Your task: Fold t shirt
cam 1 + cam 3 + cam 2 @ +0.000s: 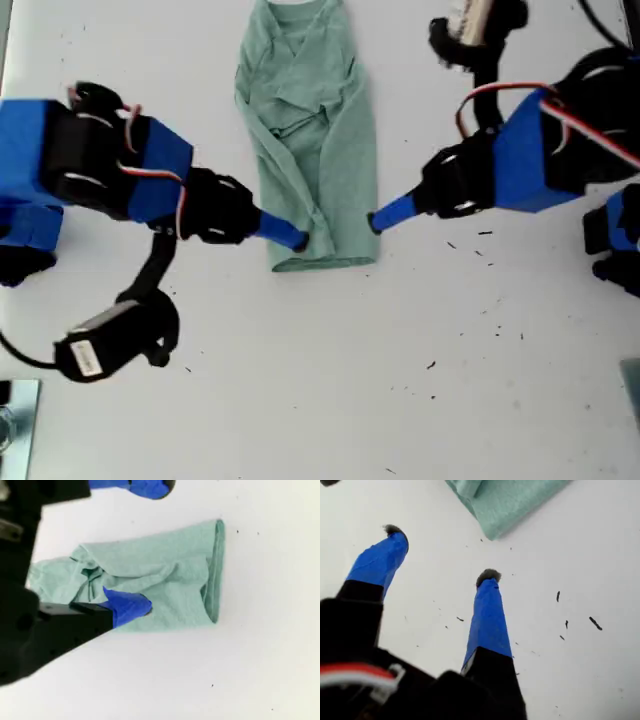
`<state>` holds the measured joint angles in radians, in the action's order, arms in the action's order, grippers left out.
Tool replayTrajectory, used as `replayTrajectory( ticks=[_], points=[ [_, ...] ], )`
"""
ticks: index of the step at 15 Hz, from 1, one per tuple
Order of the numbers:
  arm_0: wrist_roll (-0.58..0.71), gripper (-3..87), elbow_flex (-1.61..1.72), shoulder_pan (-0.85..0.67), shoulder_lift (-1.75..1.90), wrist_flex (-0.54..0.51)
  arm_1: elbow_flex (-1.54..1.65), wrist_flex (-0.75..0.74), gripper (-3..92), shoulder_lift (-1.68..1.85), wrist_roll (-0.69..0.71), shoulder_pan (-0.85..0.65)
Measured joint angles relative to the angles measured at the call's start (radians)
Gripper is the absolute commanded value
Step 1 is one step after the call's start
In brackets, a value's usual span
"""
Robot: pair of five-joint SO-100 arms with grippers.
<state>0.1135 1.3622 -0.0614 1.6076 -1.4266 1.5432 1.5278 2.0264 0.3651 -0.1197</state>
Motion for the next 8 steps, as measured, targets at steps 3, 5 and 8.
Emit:
replayTrajectory(
  ticks=[3,5,8],
  points=[
    [0.000,32.0,0.114,0.000,-0.063,0.156,-0.026,-0.043,28.4,-0.172,0.023,0.002],
    [0.000,31.4,0.209,-0.008,-0.089,0.245,-0.026,-0.124,27.1,-0.284,0.049,0.002],
    [0.015,26.7,0.242,-0.061,-0.192,0.356,-0.028,-0.279,26.9,-0.431,0.084,-0.005]
  ],
)
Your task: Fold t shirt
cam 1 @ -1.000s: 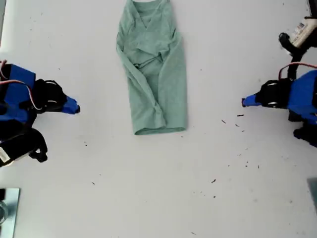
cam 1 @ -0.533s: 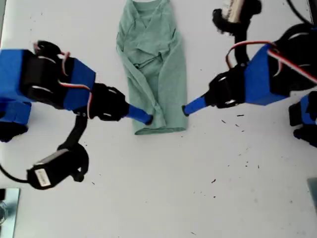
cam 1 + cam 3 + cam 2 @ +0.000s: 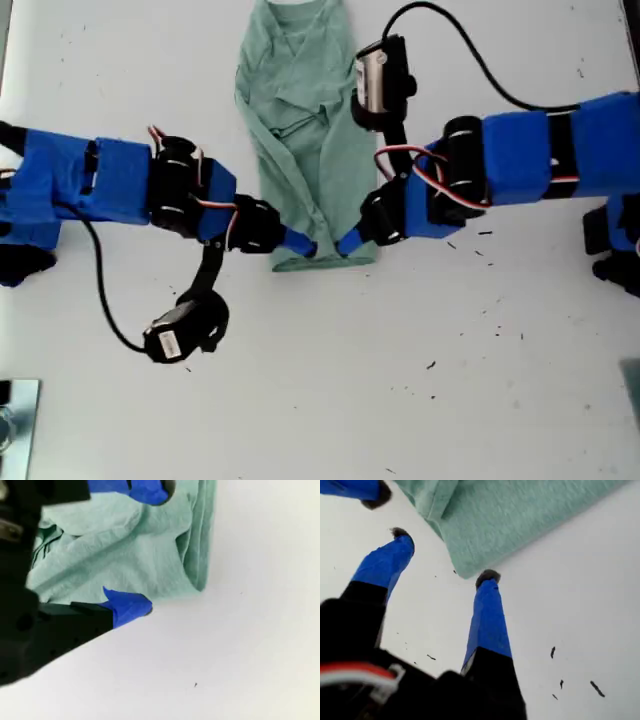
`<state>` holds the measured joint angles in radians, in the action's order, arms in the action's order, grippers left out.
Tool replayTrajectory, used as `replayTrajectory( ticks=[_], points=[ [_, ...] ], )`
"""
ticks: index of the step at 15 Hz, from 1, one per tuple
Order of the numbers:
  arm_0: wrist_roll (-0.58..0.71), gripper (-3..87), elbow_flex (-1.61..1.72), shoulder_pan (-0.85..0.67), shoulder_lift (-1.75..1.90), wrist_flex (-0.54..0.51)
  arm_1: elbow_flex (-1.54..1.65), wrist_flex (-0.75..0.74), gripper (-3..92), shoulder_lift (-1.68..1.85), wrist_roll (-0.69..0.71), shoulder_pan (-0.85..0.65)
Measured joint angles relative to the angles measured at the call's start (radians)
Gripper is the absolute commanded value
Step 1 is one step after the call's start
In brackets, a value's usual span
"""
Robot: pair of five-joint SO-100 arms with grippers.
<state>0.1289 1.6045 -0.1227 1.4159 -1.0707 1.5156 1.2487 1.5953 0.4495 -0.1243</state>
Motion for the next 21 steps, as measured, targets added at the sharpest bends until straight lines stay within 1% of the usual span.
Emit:
replayTrajectory(
  ticks=[1,2,3,4,7,9,10,11,13,16,18,19,21],
  points=[
    [0.012,21.6,-0.005,-0.023,-0.066,0.029,0.000,-0.044,22.8,-0.071,0.008,-0.014],
    [0.017,6.0,-0.031,-0.043,-0.112,0.044,-0.006,-0.075,12.0,-0.156,0.012,-0.028],
    [0.025,-0.2,-0.051,-0.055,-0.153,0.051,-0.037,-0.089,3.1,-0.207,0.011,-0.037],
    [0.025,-0.2,-0.061,-0.057,-0.163,0.052,-0.064,-0.101,-0.2,-0.284,0.008,-0.035],
    [0.029,-0.2,-0.080,-0.041,-0.114,0.014,-0.100,-0.075,-0.2,-0.285,0.006,-0.005],
    [0.064,-0.2,-0.137,0.038,-0.028,-0.025,-0.114,0.026,-0.2,-0.169,0.009,0.037],
    [0.078,-0.2,-0.224,0.087,-0.015,-0.078,-0.158,0.120,-0.2,-0.095,0.011,0.069],
    [0.080,-0.3,-0.302,0.149,-0.014,-0.100,-0.195,0.199,-0.2,0.000,0.012,0.109],
    [0.069,-0.3,-0.414,0.258,-0.014,-0.106,-0.204,0.278,-0.2,0.181,-0.044,0.199],
    [0.002,-0.3,-0.437,0.347,-0.014,-0.084,-0.204,0.273,-0.2,0.241,-0.117,0.299],
    [-0.020,-0.3,-0.437,0.368,-0.011,-0.049,-0.204,0.247,-0.2,0.241,-0.107,0.301],
    [-0.023,-0.3,-0.437,0.370,0.000,-0.049,-0.206,0.233,-0.2,0.241,-0.067,0.276],
    [-0.021,-0.3,-0.437,0.351,0.060,-0.083,-0.233,0.158,-0.2,0.229,0.084,0.161]
  ],
)
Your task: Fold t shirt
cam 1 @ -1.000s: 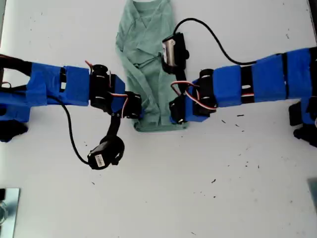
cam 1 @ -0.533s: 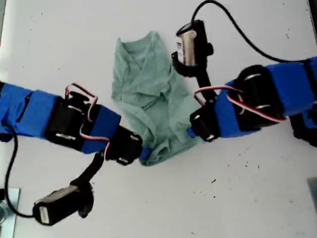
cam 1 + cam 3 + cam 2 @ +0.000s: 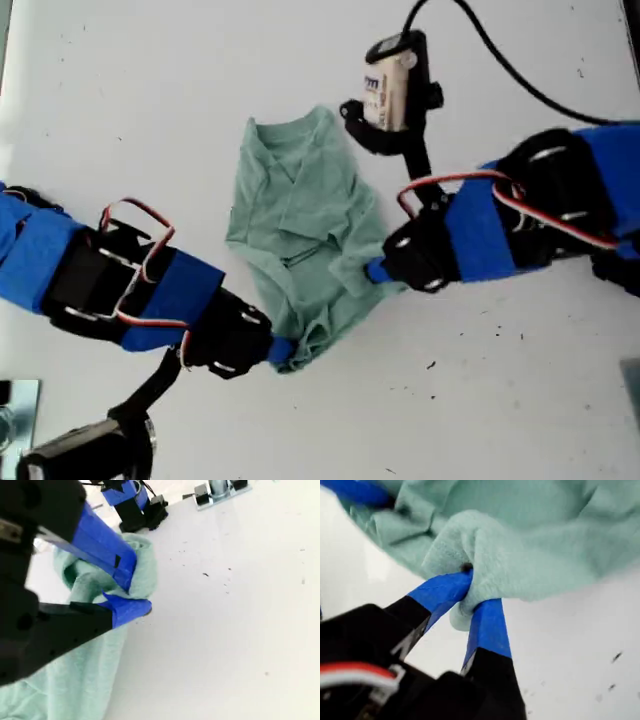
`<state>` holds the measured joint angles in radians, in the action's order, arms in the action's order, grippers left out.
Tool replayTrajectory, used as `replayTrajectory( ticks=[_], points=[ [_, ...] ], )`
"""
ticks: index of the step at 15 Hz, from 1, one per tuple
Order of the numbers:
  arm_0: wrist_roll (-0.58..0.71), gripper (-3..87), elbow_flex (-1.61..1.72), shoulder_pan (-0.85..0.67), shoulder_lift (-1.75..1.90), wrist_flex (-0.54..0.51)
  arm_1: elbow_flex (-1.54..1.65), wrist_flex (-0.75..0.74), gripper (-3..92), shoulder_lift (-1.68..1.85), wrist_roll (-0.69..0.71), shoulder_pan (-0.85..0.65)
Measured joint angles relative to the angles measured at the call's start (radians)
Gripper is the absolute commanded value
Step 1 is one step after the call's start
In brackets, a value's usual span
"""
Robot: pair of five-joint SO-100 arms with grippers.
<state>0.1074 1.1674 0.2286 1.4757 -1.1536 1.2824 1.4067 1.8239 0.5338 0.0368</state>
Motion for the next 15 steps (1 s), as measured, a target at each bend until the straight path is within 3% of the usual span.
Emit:
replayTrajectory(
  ticks=[3,7,8,9,10,12,15],
  points=[
    [0.074,-0.3,0.097,-0.190,0.115,-0.077,-0.224,-0.051,-0.2,-0.258,0.253,-0.236],
    [0.204,0.4,0.397,-0.515,0.238,-0.020,-0.298,-0.192,-0.2,-0.414,0.344,-0.419],
    [0.210,19.8,0.405,-0.537,0.245,-0.011,-0.298,-0.204,9.9,-0.414,0.350,-0.423],
    [0.215,30.8,0.419,-0.535,0.278,-0.006,-0.298,-0.207,28.0,-0.414,0.351,-0.426],
    [0.216,32.9,0.440,-0.537,0.331,-0.003,-0.298,-0.207,44.1,-0.414,0.351,-0.446],
    [0.219,31.9,0.588,-0.644,0.565,0.015,-0.262,-0.210,37.8,-0.351,0.356,-0.552],
    [0.221,30.2,0.879,-0.873,1.083,0.000,-0.046,-0.225,32.3,0.012,0.334,-0.784]
  ],
)
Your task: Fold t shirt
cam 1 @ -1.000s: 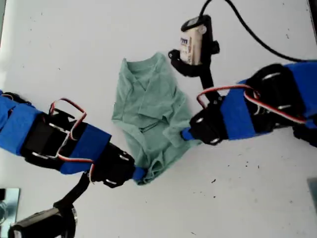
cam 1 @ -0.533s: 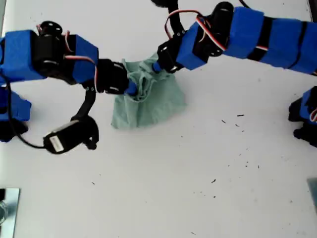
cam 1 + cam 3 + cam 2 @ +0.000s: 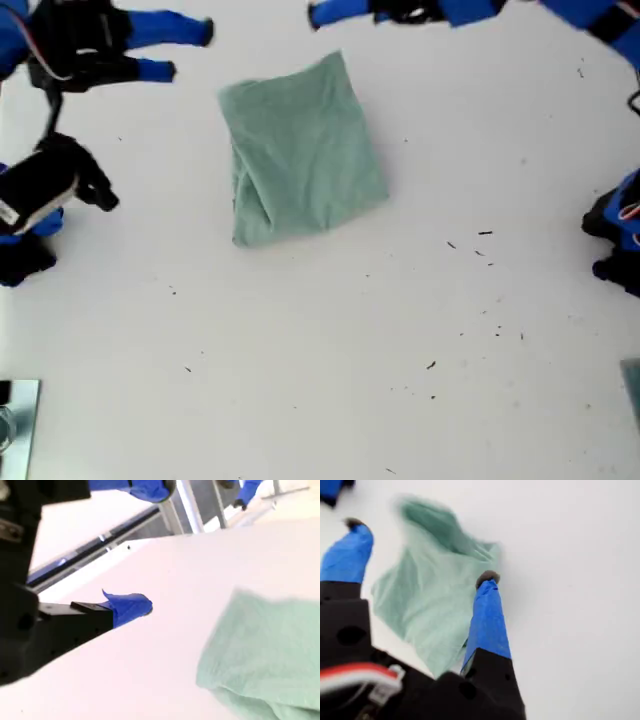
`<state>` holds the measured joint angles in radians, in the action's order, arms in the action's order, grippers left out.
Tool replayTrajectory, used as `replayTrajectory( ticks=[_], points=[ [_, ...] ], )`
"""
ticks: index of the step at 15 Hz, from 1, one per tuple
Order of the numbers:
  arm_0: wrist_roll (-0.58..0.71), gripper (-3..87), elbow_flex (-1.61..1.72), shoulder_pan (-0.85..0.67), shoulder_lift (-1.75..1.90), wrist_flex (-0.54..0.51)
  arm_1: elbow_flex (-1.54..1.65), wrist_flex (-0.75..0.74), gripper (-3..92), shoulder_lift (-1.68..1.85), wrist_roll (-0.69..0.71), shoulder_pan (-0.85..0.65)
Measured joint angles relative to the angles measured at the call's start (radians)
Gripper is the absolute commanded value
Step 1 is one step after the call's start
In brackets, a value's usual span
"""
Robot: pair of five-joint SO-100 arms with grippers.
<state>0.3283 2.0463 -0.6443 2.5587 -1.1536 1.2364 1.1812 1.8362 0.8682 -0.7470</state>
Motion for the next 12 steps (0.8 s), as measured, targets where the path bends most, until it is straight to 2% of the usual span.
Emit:
replayTrajectory(
  ticks=[2,4,7,9,11,12],
  points=[
    [-0.014,28.4,0.158,0.002,0.219,-0.006,0.213,0.000,29.0,0.247,-0.009,-0.084],
    [-0.069,24.5,0.344,0.058,0.416,0.003,0.423,0.032,25.4,0.451,-0.009,-0.077],
    [-0.187,19.2,0.683,0.268,0.716,0.097,0.923,0.040,14.3,0.850,-0.048,-0.075],
    [-0.298,18.7,0.953,0.414,0.946,0.140,1.322,0.051,10.5,1.183,-0.169,-0.002],
    [-0.397,19.0,1.109,0.509,1.020,0.132,1.689,0.163,9.8,1.555,-0.371,0.084],
    [-0.408,19.0,1.138,0.540,1.023,0.129,1.784,0.166,9.3,1.591,-0.463,0.106]
  ],
)
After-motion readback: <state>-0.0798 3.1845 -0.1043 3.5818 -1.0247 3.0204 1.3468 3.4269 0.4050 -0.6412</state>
